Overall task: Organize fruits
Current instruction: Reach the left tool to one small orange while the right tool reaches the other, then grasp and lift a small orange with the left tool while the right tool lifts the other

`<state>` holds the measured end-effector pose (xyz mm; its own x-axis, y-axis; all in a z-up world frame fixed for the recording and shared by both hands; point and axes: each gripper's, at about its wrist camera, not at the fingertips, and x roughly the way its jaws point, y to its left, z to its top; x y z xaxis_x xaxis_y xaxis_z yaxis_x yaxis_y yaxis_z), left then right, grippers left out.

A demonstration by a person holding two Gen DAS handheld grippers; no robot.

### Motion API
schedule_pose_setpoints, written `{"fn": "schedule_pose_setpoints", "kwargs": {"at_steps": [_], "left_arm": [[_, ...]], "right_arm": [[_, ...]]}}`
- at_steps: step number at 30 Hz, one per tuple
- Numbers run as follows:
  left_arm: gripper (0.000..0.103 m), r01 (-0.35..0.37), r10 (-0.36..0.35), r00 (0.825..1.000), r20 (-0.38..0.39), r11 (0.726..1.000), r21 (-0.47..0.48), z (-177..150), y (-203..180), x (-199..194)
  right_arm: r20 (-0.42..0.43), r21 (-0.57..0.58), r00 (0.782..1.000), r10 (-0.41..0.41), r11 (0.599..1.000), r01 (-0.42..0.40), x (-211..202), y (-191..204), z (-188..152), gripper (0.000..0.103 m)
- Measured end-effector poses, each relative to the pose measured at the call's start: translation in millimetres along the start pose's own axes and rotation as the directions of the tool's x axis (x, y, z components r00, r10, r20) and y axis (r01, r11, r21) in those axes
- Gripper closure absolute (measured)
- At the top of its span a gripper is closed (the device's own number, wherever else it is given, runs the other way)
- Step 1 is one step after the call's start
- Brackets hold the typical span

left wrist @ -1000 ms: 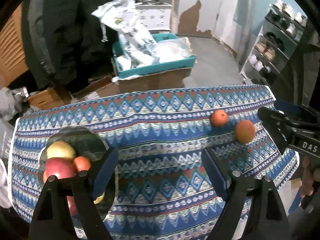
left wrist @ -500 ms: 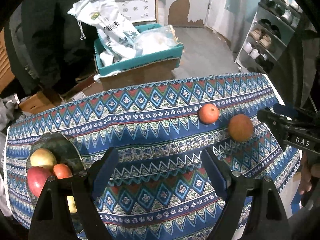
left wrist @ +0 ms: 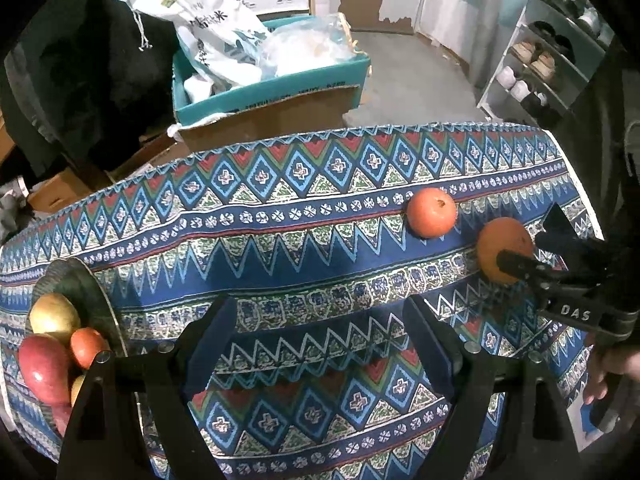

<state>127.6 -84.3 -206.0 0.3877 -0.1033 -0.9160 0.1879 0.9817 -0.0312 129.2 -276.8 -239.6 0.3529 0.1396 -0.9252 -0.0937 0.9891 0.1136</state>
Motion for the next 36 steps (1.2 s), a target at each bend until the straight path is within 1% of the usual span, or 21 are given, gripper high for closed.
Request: {"fn": "schedule_pose_setpoints", "kwargs": {"at_steps": [5,10,15,18,23,27,31,36], "left_arm": [[0.017,0.010,-0.011,1.000,-0.017,1.000,-0.014,1,0,10],[0.017,0.029,-0.029,0.999,-0.020,0.999,-0.024,6,-5,17],[0.017,0.048,-0.048,0.999,-0.020,0.999,-0.005,14,-20,21],[0.017,0.073,-0.073,0.997,-0.016,0.997,0.000,21,-28,23],[0.017,0.089,-0.089,0.996,-0.008,0.995,0.035,36,-44,37],[0.017,0.124,-0.123,0.992,-0.021,0.992,0.025,42,-50,51],[0.017,0.124,-0.123,0.992,-0.035,0.992,0.011,47,-55,66],[0.017,0.150,-0.151,0.988,-0.039,0.988,-0.018,53,-57,79]], "right_arm": [[-0.018,-0.002,1.000,-0.008,1.000,0.008,19,-3,-1,0.028],[-0.052,0.018,0.999,0.013,1.000,-0.012,35,-6,-1,0.031],[-0.038,0.031,0.999,0.029,0.999,-0.028,34,-12,0,0.033],[-0.013,0.034,1.000,-0.005,0.999,0.005,30,-17,2,0.034],[0.031,0.070,0.999,-0.018,0.997,0.016,19,-34,7,0.034],[0.052,0.085,0.998,-0.046,0.996,0.041,12,-47,11,0.034],[0.060,0.107,0.997,-0.050,0.993,0.043,11,-58,14,0.034],[0.065,0.114,0.996,-0.057,0.992,0.049,12,-58,16,0.034]]}}
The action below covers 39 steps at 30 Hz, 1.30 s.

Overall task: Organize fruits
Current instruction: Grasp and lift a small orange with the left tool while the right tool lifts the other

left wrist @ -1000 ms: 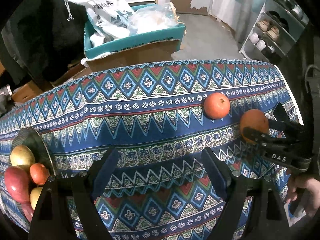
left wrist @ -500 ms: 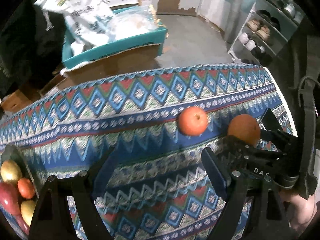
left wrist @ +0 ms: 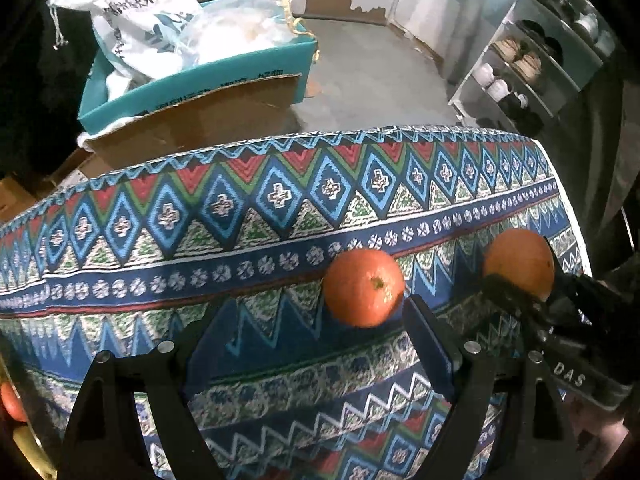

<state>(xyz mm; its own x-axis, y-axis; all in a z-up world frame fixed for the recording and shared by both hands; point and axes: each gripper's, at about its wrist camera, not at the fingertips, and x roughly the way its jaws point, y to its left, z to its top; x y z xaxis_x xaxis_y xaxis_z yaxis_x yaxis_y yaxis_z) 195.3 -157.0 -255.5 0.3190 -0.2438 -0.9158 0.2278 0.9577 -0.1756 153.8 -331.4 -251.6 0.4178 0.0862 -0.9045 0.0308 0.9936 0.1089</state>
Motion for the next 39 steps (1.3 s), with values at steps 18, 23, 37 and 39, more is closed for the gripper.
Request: {"fn": "schedule_pose_setpoints", "kwargs": {"at_steps": [18,23,37,39], "left_arm": [[0.057,0.033,-0.031,0.999,-0.031,0.998,0.050,5,-24,18],[0.058,0.033,-0.033,0.999,-0.015,0.999,0.037,0,-18,10],[0.058,0.016,-0.018,0.998,0.061,0.999,0.036,-13,-2,-44],[0.058,0.010,-0.012,0.997,0.070,0.999,0.034,-13,-1,-50]], "right_arm": [[-0.002,0.001,1.000,-0.008,1.000,0.008,0,2,0,0.034],[0.006,-0.004,1.000,-0.003,1.000,0.003,-7,6,-2,0.034],[0.055,-0.037,0.998,0.010,0.999,-0.008,-39,22,-6,0.034],[0.065,-0.042,0.998,0.011,0.999,-0.008,-46,24,-6,0.034]]}}
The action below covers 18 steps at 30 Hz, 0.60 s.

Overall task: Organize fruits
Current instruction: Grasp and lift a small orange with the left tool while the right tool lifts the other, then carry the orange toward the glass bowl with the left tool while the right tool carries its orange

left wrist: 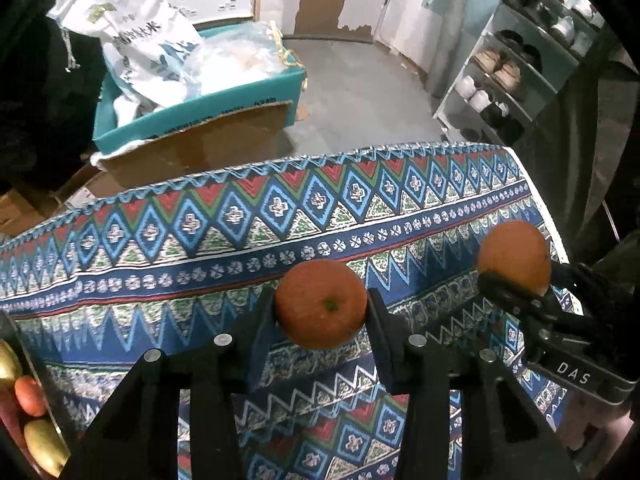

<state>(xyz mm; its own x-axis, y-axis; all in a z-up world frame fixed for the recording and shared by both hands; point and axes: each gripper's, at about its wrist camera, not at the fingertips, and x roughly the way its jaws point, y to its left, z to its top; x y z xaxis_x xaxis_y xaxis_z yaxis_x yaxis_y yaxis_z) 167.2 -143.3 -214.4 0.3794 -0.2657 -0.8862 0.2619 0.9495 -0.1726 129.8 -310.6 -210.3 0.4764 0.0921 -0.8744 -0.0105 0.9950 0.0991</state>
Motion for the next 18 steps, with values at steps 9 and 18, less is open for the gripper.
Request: {"fn": "schedule_pose_setpoints", "kwargs": {"at_steps": [9,18], "left_arm": [[0.058,-0.014,0.014,0.999,0.048,1.000,-0.016,-3,7,-35],[0.058,-0.030,0.032,0.990,0.134,0.999,-0.016,-8,13,-83]], "right_arm": [[0.055,-0.036,0.998,0.012,0.999,-0.010,-30,20,4,0.034],[0.128,-0.074,0.991,0.045,0.997,-0.035,-66,43,12,0.034]]}}
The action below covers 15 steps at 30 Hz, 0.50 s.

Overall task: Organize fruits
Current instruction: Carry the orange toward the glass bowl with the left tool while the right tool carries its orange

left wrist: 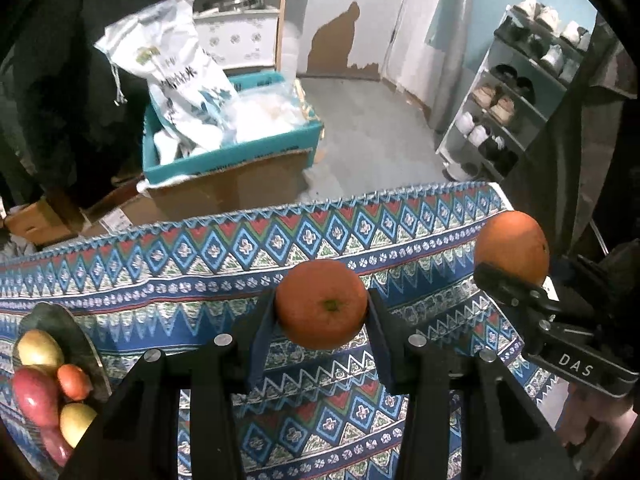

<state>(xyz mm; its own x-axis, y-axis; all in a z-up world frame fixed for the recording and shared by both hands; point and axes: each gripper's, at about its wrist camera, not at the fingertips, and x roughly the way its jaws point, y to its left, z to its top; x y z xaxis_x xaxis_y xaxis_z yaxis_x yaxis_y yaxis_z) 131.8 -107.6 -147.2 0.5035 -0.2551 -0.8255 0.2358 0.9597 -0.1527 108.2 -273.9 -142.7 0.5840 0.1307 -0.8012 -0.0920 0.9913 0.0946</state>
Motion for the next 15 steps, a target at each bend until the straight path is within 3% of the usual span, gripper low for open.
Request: {"fn": "schedule_pose_setpoints", "kwargs": {"at_steps": [15], "left_arm": [[0.058,0.007,-0.002,0.994,0.110,0.999,-0.048,-2,25,-74]], "right_arm": [[0.096,-0.060,0.993,0.068,0.996,-0.063,-55,43,18,0.034]]}}
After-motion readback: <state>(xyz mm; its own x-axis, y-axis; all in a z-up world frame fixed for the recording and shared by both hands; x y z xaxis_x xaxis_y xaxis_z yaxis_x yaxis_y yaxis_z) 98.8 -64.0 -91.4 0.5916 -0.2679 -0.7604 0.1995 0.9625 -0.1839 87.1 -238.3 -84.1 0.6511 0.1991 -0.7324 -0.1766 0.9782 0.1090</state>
